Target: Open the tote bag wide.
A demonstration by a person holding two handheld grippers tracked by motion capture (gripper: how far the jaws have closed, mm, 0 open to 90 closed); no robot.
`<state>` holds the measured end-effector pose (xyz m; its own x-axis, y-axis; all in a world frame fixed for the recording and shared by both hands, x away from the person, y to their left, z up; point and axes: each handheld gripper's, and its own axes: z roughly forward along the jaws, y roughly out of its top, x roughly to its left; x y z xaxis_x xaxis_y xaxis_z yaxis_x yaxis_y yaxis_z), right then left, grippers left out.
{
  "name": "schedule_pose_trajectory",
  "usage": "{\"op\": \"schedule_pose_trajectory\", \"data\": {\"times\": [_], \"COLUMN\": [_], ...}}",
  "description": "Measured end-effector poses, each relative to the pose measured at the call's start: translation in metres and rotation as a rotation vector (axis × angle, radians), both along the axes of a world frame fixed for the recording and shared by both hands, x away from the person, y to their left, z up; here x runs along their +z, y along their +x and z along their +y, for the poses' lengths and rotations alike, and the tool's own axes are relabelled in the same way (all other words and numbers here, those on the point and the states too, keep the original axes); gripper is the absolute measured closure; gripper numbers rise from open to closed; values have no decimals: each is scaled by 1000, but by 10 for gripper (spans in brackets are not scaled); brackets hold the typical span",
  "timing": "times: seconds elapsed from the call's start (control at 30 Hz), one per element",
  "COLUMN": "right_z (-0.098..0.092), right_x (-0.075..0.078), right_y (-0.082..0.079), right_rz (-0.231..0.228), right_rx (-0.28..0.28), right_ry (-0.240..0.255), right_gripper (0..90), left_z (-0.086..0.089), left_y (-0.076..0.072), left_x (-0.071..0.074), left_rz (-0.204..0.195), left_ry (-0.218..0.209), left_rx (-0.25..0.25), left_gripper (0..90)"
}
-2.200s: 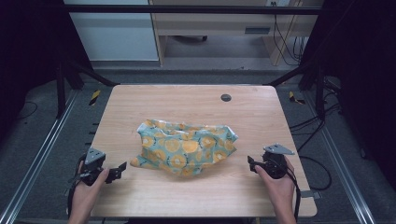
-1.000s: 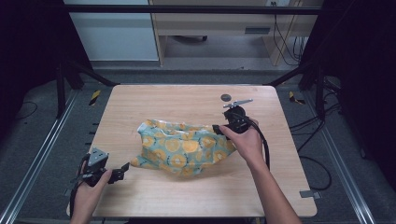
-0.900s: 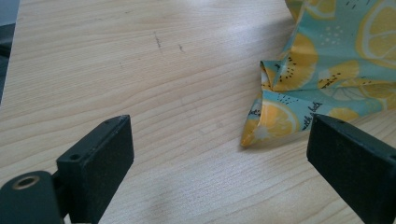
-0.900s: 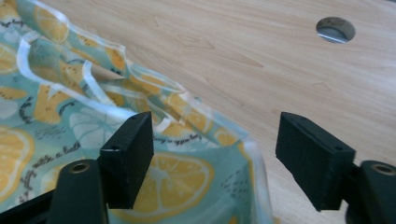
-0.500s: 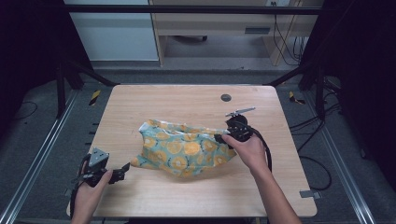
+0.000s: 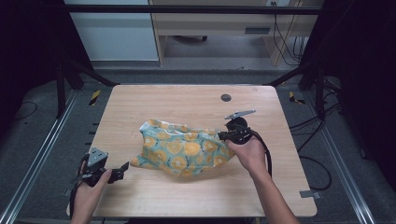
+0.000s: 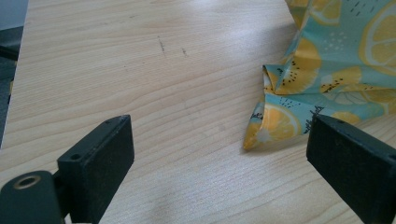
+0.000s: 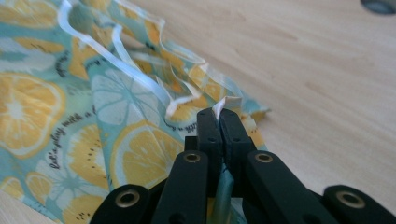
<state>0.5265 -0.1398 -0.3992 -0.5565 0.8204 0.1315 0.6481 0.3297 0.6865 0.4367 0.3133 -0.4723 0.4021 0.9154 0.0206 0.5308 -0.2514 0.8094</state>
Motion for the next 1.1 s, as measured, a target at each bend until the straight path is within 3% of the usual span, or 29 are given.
{"op": "schedule_pose_trajectory", "data": {"times": [0.3,0.53,0.67,0.8,0.97,1.0,1.1], "right_z": [9,21,23,23,23,23,24], "right_x": [22,34,34,31,28,27,27], "right_y": [-16,-48,-58,-68,-69,-67,-66], "right_rz": [-119,-201,-218,-227,-223,-222,-221], "right_rx": [58,159,185,209,222,227,232], "right_ry": [65,110,128,140,139,140,142], "right_gripper": [892,891,891,891,890,890,889], "left_z": [1,0,0,-4,-20,-29,-38], "left_y": [0,-2,-6,-4,13,22,31], "left_x": [1,7,16,35,56,62,68], "left_rz": [-9,-39,-70,-113,-129,-123,-120], "left_ry": [2,12,-1,-30,-24,-25,-10], "left_rx": [2,0,-12,-26,-81,-108,-123], "left_gripper": [73,81,89,107,131,131,139]}}
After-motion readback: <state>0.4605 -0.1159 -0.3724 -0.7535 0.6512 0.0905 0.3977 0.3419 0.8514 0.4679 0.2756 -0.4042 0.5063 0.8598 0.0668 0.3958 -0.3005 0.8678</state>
